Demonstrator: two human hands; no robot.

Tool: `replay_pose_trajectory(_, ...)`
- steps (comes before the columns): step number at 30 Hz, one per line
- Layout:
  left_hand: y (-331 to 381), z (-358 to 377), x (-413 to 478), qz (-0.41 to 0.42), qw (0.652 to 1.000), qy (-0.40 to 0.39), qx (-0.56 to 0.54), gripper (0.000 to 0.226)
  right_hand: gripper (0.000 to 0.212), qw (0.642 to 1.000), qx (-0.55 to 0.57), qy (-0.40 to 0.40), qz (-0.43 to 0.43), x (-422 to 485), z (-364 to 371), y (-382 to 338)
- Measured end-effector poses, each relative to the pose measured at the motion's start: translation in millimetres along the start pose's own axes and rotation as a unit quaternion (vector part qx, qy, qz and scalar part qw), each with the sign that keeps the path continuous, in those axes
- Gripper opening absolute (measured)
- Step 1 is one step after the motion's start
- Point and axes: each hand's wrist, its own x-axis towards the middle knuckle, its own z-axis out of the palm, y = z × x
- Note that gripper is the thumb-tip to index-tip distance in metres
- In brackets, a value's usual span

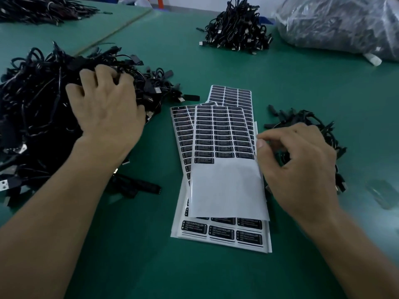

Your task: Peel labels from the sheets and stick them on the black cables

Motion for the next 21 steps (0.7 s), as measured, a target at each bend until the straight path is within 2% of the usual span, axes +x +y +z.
replay_pose_trajectory(10, 0.5, 6.1, -0.5, 0.007, 0.996, 0.055, -0.065, 0.02, 0.013, 0.999, 0.028, -0.017, -0.003, -4.0, 5.9, -1.4)
replay_pose_trajectory(18, 5.6, -0.1, -5.1, 0.053, 0.974, 0.142, -0.17, 0.033, 0.014, 0.999, 0.034, -0.025, 0.001, -4.5, 6.9, -0.6)
replay_pose_trajectory(21, 9.9, -4.3, -6.4, 0.08, 0.955, 0.178, -0.223, 0.034, 0.015, 0.999, 0.032, -0.026, 0.001, -4.9, 6.6, -1.5)
